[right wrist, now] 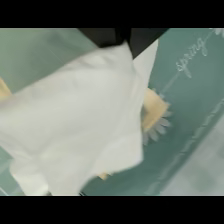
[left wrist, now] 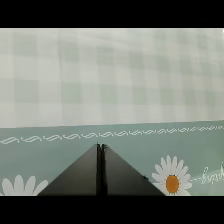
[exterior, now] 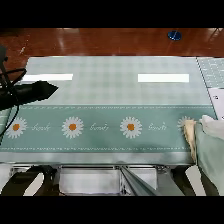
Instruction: Fold the shirts.
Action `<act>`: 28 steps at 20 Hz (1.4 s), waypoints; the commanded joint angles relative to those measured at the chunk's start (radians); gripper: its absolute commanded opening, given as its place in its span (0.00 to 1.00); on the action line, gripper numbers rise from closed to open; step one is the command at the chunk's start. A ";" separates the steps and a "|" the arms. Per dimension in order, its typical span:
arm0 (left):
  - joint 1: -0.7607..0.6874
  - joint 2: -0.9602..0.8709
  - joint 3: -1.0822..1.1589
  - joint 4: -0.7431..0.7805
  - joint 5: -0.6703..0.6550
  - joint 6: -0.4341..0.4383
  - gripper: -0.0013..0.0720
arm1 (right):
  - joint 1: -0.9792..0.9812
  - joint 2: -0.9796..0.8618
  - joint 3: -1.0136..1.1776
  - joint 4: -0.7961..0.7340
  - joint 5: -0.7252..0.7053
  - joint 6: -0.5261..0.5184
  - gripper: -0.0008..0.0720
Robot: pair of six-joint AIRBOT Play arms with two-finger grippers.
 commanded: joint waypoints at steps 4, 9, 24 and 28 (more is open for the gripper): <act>-0.001 -0.005 0.000 0.001 0.022 0.011 0.04 | -0.091 0.199 -0.325 -0.334 0.055 0.062 0.18; -0.029 -0.045 0.001 -0.007 -0.003 0.031 0.04 | -0.088 0.116 -0.301 -0.241 -0.013 0.008 0.58; -0.319 -0.557 0.508 0.364 -0.124 -0.080 0.04 | 1.184 -0.567 0.157 -0.223 -0.575 0.032 0.04; -0.281 -0.586 0.424 0.413 -0.111 -0.097 0.04 | 1.184 -0.683 0.157 -0.275 -0.515 0.071 0.04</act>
